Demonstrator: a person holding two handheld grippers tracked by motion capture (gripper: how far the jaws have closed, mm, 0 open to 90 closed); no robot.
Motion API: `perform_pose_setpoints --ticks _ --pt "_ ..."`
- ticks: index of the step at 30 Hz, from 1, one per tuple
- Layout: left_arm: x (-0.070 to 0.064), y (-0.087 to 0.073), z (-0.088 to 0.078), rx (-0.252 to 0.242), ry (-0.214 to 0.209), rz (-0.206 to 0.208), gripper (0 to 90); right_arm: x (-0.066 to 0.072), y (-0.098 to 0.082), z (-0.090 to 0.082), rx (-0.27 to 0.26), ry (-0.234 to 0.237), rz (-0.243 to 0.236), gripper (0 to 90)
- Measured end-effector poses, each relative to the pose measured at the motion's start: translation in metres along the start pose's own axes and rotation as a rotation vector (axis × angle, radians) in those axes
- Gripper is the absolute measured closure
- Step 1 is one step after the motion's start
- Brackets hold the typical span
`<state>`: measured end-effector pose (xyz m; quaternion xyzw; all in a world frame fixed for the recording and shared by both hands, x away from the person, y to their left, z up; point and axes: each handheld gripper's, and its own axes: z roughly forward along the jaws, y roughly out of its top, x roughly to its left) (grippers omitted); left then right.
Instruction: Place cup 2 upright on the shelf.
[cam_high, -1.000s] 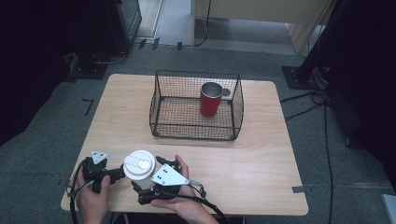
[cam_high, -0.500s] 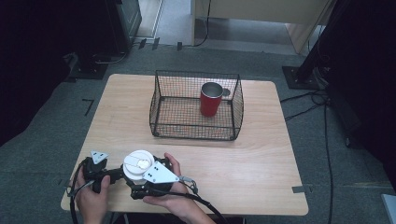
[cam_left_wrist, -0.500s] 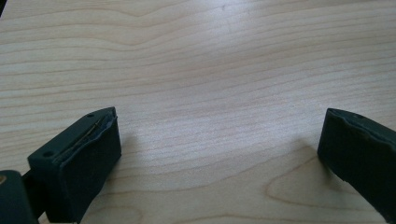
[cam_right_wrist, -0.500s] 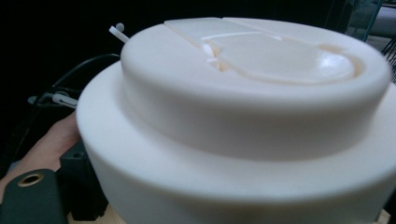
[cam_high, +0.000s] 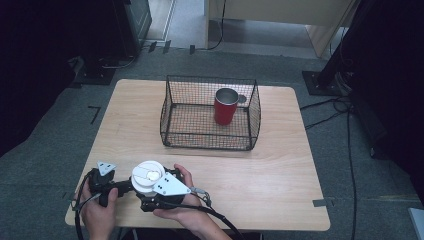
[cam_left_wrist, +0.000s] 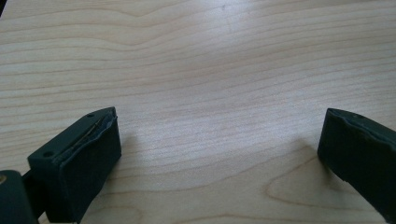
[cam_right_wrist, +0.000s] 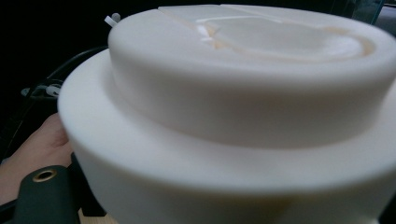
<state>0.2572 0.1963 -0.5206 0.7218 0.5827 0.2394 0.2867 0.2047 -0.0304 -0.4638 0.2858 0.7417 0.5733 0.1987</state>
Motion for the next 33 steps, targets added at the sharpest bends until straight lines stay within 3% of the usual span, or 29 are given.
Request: perform_pose_setpoints --ticks 17,33 --pt "0.0 0.0 0.0 0.002 0.0 0.0 0.0 -0.005 0.007 -0.008 -0.041 -0.018 0.022 16.1" --pt "0.0 0.0 0.0 0.0 0.0 -0.001 0.0 -0.024 0.027 -0.021 -0.094 -0.066 0.014 16.0"
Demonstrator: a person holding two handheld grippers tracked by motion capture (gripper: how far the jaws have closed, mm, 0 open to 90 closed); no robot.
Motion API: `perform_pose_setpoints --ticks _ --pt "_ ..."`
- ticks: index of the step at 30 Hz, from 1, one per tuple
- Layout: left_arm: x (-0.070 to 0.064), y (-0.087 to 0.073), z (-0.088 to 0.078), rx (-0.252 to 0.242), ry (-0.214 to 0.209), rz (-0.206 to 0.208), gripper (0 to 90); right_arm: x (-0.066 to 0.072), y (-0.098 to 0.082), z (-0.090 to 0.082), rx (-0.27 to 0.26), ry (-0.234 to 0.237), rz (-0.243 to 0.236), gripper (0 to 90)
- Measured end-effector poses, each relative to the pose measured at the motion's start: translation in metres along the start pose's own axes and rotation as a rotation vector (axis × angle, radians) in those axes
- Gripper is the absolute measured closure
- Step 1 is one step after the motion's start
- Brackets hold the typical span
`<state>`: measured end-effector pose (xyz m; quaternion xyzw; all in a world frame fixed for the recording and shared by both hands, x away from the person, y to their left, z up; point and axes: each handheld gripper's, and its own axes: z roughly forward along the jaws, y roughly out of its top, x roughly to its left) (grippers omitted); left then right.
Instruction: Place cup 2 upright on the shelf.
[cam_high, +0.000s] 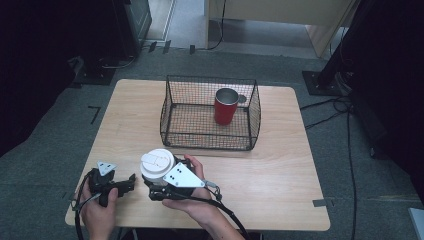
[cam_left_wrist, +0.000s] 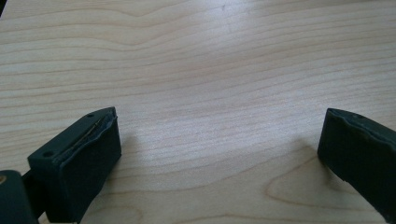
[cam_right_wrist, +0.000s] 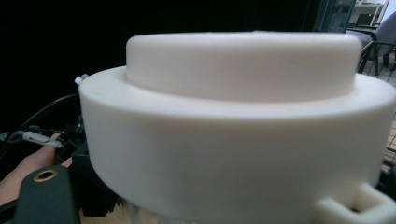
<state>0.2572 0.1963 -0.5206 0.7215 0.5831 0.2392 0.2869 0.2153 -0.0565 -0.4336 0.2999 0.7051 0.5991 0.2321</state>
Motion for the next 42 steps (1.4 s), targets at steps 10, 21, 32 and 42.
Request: perform_pose_setpoints --ticks 10,21,32,42 --pt "0.0 0.0 0.0 0.0 0.0 0.001 0.0 -0.019 0.02 -0.005 -0.035 -0.053 -0.007 16.0" --pt "0.0 0.0 0.0 0.002 0.0 0.001 0.0 -0.051 0.046 -0.008 -0.082 -0.123 0.017 16.0" --pt "0.0 0.0 0.0 0.002 0.0 0.001 0.0 -0.086 0.067 -0.005 -0.113 -0.209 0.013 16.0" --pt "0.0 0.0 0.0 0.004 -0.001 0.003 0.0 -0.104 0.082 0.009 -0.14 -0.251 0.028 16.0"
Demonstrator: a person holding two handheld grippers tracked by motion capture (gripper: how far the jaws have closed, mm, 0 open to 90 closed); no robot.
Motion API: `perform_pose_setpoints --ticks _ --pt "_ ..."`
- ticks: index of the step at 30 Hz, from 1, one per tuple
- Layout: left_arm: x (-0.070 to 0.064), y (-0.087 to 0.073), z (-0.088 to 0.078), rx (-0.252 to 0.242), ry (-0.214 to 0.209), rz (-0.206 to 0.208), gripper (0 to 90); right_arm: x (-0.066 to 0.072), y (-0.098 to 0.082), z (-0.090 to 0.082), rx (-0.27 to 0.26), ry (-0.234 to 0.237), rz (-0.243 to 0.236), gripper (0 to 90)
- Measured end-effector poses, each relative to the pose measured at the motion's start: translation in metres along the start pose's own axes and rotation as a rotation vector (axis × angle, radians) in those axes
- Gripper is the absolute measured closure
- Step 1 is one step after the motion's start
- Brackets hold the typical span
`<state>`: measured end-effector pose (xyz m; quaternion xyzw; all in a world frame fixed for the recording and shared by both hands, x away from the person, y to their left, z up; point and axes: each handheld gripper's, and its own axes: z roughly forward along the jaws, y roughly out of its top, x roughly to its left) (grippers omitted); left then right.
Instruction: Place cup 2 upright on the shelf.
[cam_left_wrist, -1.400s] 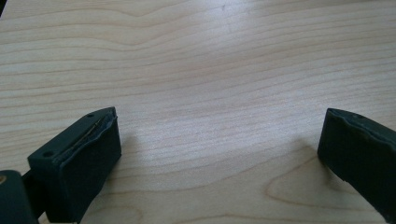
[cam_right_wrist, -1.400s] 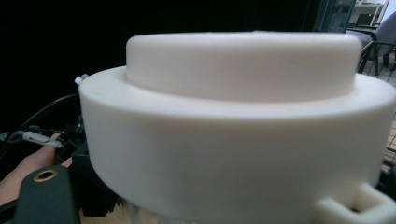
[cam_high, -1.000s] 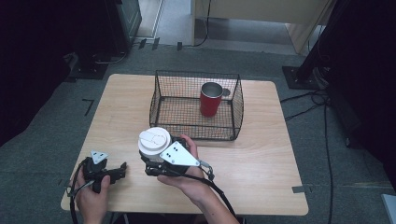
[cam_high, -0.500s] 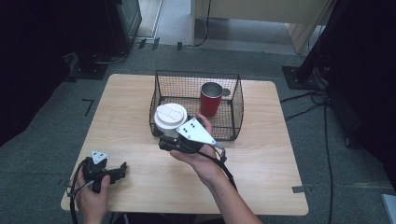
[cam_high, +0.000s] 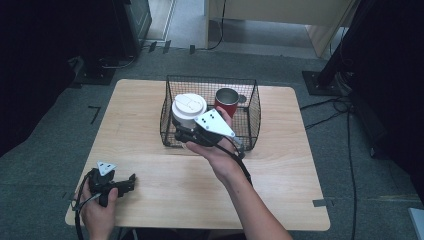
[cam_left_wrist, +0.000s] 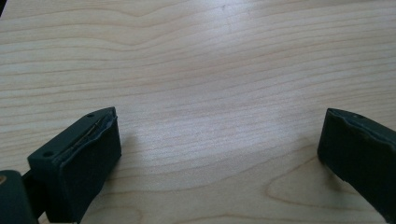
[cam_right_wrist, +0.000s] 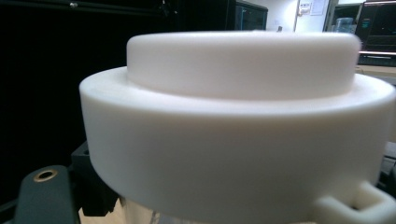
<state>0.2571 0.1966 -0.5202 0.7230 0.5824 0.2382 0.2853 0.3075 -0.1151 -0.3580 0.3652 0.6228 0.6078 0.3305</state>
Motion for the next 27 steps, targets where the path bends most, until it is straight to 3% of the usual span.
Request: perform_pose_setpoints --ticks 19,27 --pt "0.0 0.0 0.0 -0.002 0.0 -0.001 0.0 -0.018 0.006 0.045 -0.015 -0.085 0.025 16.0" --pt "0.0 0.0 0.0 -0.003 0.001 0.001 0.0 -0.026 0.0 0.071 -0.002 -0.103 0.027 16.0"
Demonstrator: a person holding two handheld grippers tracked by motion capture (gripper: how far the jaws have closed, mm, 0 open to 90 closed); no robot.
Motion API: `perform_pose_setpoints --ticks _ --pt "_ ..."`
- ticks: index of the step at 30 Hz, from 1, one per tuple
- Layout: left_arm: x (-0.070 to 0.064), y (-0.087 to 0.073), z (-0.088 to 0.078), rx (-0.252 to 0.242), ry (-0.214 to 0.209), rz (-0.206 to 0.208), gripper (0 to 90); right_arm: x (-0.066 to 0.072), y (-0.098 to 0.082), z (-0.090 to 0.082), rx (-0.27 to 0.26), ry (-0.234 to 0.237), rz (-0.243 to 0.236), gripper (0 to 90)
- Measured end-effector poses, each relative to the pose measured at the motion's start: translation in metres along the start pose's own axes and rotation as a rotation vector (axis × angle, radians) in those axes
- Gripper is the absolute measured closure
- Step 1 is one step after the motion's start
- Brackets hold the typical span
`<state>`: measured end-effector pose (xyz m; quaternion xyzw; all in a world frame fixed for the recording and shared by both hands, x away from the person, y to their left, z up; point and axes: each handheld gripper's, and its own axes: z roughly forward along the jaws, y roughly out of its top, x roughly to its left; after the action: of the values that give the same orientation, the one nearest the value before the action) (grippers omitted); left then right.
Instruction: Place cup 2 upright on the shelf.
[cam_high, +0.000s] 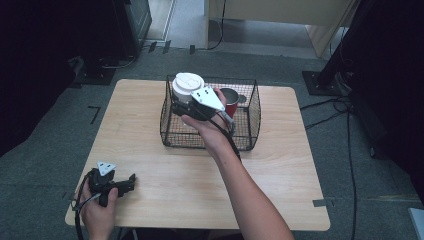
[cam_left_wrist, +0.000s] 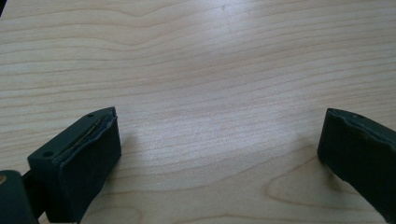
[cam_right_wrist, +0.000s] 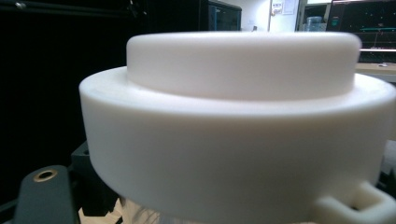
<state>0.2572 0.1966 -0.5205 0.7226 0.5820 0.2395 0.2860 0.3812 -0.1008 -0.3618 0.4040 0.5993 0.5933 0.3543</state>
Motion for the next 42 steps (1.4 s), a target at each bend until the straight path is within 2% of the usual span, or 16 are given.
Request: perform_pose_setpoints --ticks 7,14,18,23,27,32,42 --pt "0.0 0.0 0.0 0.0 0.0 0.0 0.0 -0.003 -0.017 0.024 0.024 -0.018 0.001 16.0" --pt "0.0 0.0 0.0 0.003 0.0 0.002 0.0 -0.005 -0.031 0.039 0.03 -0.015 -0.016 16.0" --pt "0.0 0.0 0.0 0.003 0.0 0.002 0.0 -0.01 -0.041 0.049 0.033 -0.023 0.0 15.9" --pt "0.0 0.0 0.0 0.003 0.0 0.002 0.0 -0.013 -0.05 0.055 0.047 -0.032 -0.021 16.0" --pt "0.0 0.0 0.0 0.003 0.0 0.002 0.0 -0.012 -0.055 0.059 0.058 -0.031 0.01 16.0" --pt "0.0 0.0 0.0 0.003 0.0 0.002 0.0 -0.009 -0.063 0.065 0.074 -0.021 -0.01 15.9" --pt "0.0 0.0 0.0 0.003 -0.001 0.002 0.0 -0.009 -0.082 0.076 0.121 -0.032 -0.052 15.9"
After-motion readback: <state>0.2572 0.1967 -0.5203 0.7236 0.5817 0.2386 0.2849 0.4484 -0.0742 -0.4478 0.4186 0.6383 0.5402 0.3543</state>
